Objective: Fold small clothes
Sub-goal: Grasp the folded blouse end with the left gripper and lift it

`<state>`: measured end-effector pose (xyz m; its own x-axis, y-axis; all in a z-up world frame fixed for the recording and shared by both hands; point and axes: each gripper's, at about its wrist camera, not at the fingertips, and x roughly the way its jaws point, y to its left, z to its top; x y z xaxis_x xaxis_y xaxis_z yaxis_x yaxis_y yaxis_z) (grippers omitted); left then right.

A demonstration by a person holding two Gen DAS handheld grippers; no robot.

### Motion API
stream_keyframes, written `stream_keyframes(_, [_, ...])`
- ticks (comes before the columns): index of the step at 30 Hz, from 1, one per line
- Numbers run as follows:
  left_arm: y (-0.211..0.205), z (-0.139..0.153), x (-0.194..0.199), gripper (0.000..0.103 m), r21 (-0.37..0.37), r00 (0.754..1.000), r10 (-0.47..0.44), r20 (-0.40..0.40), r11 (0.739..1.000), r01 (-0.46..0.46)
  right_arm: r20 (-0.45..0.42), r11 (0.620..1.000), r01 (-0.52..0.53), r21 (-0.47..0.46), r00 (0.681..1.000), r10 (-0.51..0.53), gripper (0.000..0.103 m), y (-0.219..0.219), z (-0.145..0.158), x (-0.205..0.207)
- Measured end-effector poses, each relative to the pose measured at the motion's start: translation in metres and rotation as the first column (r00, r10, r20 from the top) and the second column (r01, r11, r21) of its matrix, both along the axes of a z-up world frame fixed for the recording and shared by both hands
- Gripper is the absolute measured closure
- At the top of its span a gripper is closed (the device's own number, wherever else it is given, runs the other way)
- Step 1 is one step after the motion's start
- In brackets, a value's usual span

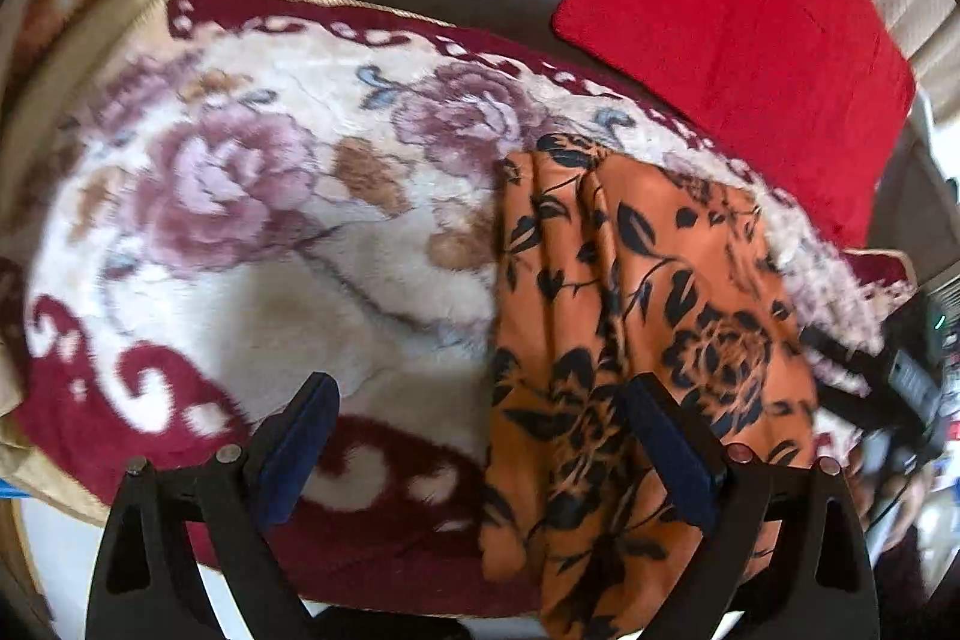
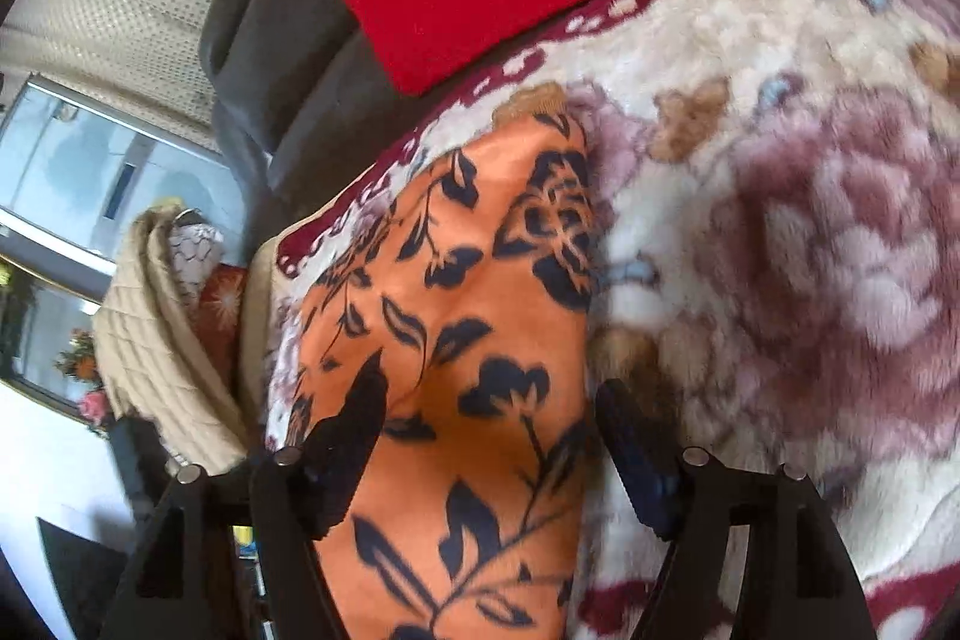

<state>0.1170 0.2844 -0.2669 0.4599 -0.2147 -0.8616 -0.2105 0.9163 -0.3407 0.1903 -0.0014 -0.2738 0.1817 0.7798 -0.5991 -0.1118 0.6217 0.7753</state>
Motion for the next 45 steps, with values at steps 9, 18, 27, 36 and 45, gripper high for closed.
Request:
stream_keyframes(9, [-0.025,-0.032,0.025,0.007,-0.288,0.996,-0.087,-0.024,0.955,0.077,-0.047,0.996,-0.018,0.083,0.999,0.022,0.027,0.004,-0.019,-0.02])
stream_keyframes(18, [-0.076,0.004,0.017,0.054,-0.02,0.983,-0.179,0.032,0.984,0.18,-0.002,0.997,-0.027,0.069,1.0,0.027,0.026,0.01,-0.015,-0.03])
stream_keyframes(27, [-0.03,-0.033,0.014,0.016,-0.257,0.995,-0.045,-0.094,0.966,0.02,-0.045,0.996,0.003,0.086,0.999,0.001,0.025,-0.002,-0.019,-0.029])
stream_keyframes(36, [-0.055,-0.034,0.004,0.047,-0.249,0.996,-0.089,-0.006,0.965,0.085,0.046,0.997,-0.049,0.059,0.998,0.046,0.024,0.019,-0.008,-0.036])
stream_keyframes(45, [-0.096,0.014,-0.004,0.065,-0.076,0.981,-0.166,0.102,0.982,0.174,0.205,0.999,-0.014,0.048,0.979,0.004,0.05,-0.014,0.032,-0.038])
